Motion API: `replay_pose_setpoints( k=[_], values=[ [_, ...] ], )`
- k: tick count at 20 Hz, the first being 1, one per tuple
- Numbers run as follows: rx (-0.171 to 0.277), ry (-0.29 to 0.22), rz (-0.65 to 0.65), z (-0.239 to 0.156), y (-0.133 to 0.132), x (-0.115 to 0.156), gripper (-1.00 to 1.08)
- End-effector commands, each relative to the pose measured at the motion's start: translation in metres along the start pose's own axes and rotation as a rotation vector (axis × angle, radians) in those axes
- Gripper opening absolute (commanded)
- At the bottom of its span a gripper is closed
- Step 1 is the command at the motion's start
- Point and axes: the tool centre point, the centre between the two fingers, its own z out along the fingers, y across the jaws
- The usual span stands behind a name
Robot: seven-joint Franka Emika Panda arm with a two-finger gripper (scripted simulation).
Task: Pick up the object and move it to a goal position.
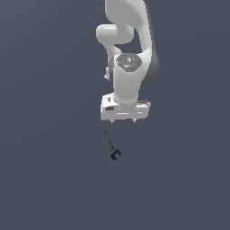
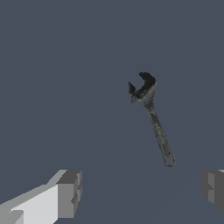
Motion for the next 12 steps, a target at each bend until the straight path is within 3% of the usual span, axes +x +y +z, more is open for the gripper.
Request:
replay_pose_setpoints(
  k=[1,12],
  values=[
    [0.000,0.000,0.000,0.0000,0.0000,0.0000,1.00],
    [0.022,-0.010,0.052,-0.0043,0.0028,-0.0035,1.00]
  ],
)
